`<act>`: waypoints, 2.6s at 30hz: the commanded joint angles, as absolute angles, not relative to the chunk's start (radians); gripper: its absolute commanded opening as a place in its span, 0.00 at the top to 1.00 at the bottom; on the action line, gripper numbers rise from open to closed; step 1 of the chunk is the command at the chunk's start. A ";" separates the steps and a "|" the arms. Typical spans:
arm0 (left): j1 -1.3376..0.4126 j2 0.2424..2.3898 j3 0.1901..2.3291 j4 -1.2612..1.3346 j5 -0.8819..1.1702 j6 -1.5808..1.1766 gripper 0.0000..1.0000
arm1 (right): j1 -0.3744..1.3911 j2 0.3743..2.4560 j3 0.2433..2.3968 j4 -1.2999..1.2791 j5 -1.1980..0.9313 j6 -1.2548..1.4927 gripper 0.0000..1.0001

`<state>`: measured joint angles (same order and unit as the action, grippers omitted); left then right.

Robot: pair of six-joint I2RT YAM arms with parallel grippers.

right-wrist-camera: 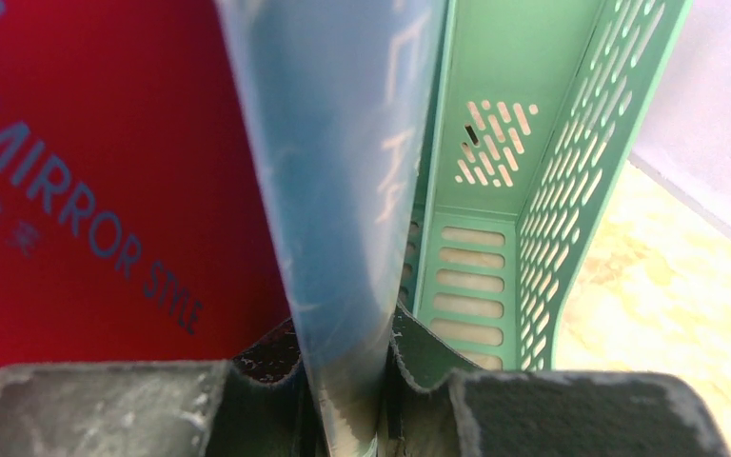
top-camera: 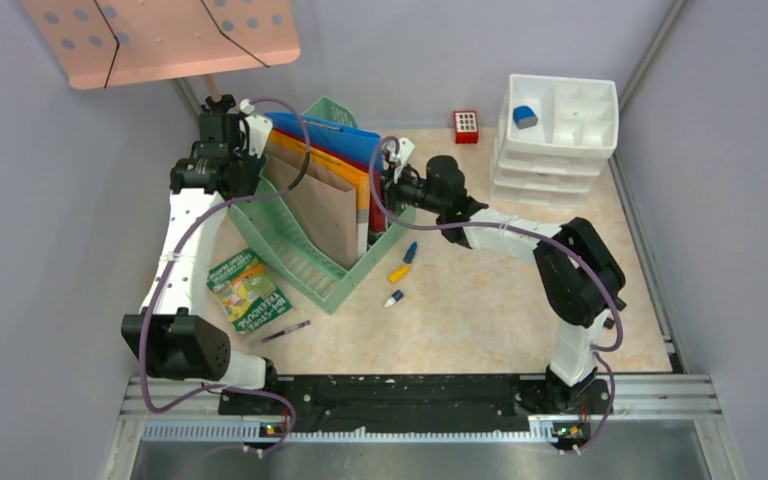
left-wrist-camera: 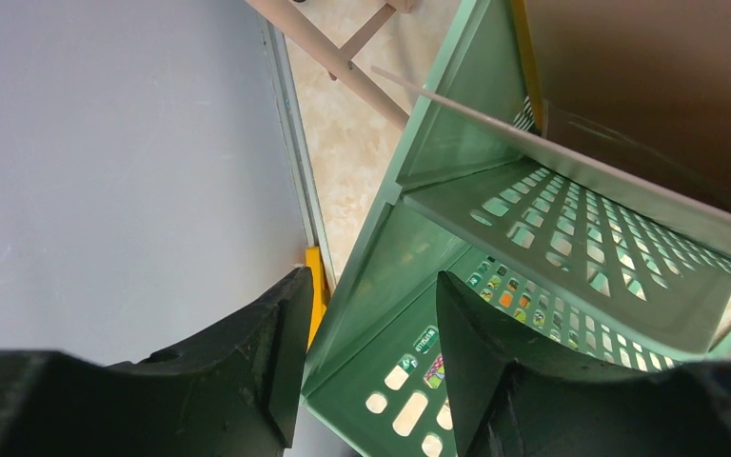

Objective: Organize the desk
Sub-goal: Place the folder in the storage box.

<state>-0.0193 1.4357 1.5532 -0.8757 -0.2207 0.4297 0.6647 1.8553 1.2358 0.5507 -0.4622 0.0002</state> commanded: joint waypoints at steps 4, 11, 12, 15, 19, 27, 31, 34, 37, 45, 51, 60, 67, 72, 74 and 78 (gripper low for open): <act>-0.018 1.402 1.571 -0.883 -0.166 0.432 0.45 | 0.693 1.811 1.182 0.535 -0.441 -0.031 0.98; -0.017 1.402 1.555 -0.866 -0.148 0.450 0.45 | 0.693 1.804 1.153 0.503 -0.436 -0.007 0.75; -0.017 1.402 1.553 -0.863 -0.147 0.453 0.45 | 0.693 1.801 1.152 0.497 -0.433 -0.008 0.72; -0.018 1.402 1.552 -0.858 -0.143 0.459 0.45 | 0.693 1.781 1.144 0.480 -0.421 -0.007 0.62; -0.017 1.401 1.549 -0.852 -0.137 0.468 0.45 | 0.693 1.749 1.151 0.438 -0.401 -0.023 0.55; -0.018 1.400 1.542 -0.840 -0.136 0.497 0.45 | 0.694 1.647 1.197 0.310 -0.347 -0.056 0.42; -0.018 1.394 1.537 -0.838 -0.131 0.507 0.44 | 0.691 1.598 1.225 0.228 -0.304 -0.071 0.38; -0.018 1.384 1.529 -0.843 -0.124 0.527 0.44 | 0.676 1.565 1.240 0.161 -0.273 -0.071 0.35; -0.017 1.374 1.529 -0.846 -0.129 0.544 0.44 | 0.641 1.524 1.239 0.126 -0.271 -0.065 0.33; -0.017 1.364 1.592 -0.875 -0.102 0.537 0.37 | 0.509 1.430 1.222 0.054 -0.334 -0.043 0.32; -0.018 1.347 1.608 -0.841 -0.124 0.498 0.27 | 0.438 1.338 1.202 0.005 -0.357 -0.066 0.32; -0.017 1.277 1.603 -0.773 -0.133 0.376 0.15 | 0.325 1.263 1.219 -0.106 -0.359 -0.048 0.28; -0.017 1.179 1.551 -0.739 -0.074 0.223 0.02 | 0.233 1.242 1.212 -0.181 -0.353 -0.036 0.07; -0.017 1.082 1.471 -0.721 0.035 0.134 0.02 | 0.202 1.215 1.202 -0.314 -0.258 -0.119 0.01; -0.018 1.036 1.430 -0.711 0.070 0.125 0.02 | 0.191 1.200 1.185 -0.358 -0.227 -0.154 0.01; -0.018 0.957 1.360 -0.706 0.113 0.109 0.02 | 0.178 1.171 1.157 -0.451 -0.165 -0.204 0.01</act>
